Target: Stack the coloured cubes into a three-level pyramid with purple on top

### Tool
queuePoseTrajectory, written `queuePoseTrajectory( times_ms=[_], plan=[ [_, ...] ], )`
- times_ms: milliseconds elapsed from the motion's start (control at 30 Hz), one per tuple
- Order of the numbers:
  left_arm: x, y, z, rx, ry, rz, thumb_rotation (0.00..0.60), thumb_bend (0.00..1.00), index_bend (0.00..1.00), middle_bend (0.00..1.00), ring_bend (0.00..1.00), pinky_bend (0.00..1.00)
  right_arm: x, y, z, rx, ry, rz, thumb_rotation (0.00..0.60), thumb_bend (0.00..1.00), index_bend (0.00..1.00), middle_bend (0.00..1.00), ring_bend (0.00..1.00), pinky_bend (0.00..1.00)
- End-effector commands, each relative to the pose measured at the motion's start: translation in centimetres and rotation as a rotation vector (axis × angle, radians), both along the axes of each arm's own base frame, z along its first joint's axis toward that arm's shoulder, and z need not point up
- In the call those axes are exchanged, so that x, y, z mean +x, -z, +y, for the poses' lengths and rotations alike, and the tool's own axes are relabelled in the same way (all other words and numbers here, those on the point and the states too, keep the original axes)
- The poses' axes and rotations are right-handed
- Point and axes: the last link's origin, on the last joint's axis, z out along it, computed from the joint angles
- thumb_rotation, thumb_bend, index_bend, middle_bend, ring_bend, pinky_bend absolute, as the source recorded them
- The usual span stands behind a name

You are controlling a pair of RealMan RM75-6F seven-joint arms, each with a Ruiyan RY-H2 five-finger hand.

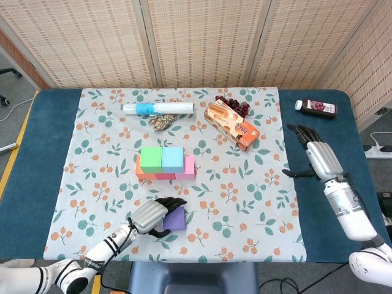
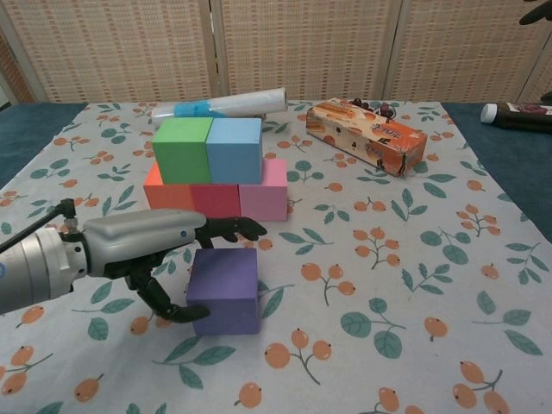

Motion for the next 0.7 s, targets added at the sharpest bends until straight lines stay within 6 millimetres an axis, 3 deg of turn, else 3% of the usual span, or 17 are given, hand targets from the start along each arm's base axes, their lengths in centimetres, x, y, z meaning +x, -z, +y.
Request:
queuePoseTrajectory(
  times_ms=[33,200,333,533,700],
  plan=[
    [0.2,0.4,-0.1,0.023,-0.026,-0.022,0.6,0.32,0.11,0.12,0.16,0.29,-0.1,-0.1,0.0,0.0,0.001,-0.003,0.6,0.0,0.0,0.09,0.0,0.0],
    [0.3,0.4,-0.2,0.051,-0.03,-0.039,0.6,0.32,0.22,0.22,0.25,0.38,-0.2,-0.1,0.1,0.0,0.003,-0.007,0.6,0.0,0.0,0.09,0.0,0.0],
    [0.6,-0.7,-0.2,0.068,-0.026,-0.093,0.6,0.32,0.29,0.29,0.32,0.47,-0.3,-0.3,0.3,-0.007,0.008,-0.011,0.6,0.0,0.0,0.09,0.0,0.0],
    [1.3,-4.6,0.6,0.08,0.009,-0.185,0.6,0.32,0.32,0.33,0.35,0.48,-0.3,-0.5,0.7,-0.015,0.01,-0.024,0.6,0.0,0.0,0.09,0.0,0.0],
    [2.2,-9.3,3.9,0.175,0.027,-0.277,0.6,0.32,0.33,0.33,0.35,0.48,-0.4,-0.8,1.1,-0.025,0.017,-0.033,0.6,0.0,0.0,0.09,0.0,0.0]
  ],
)
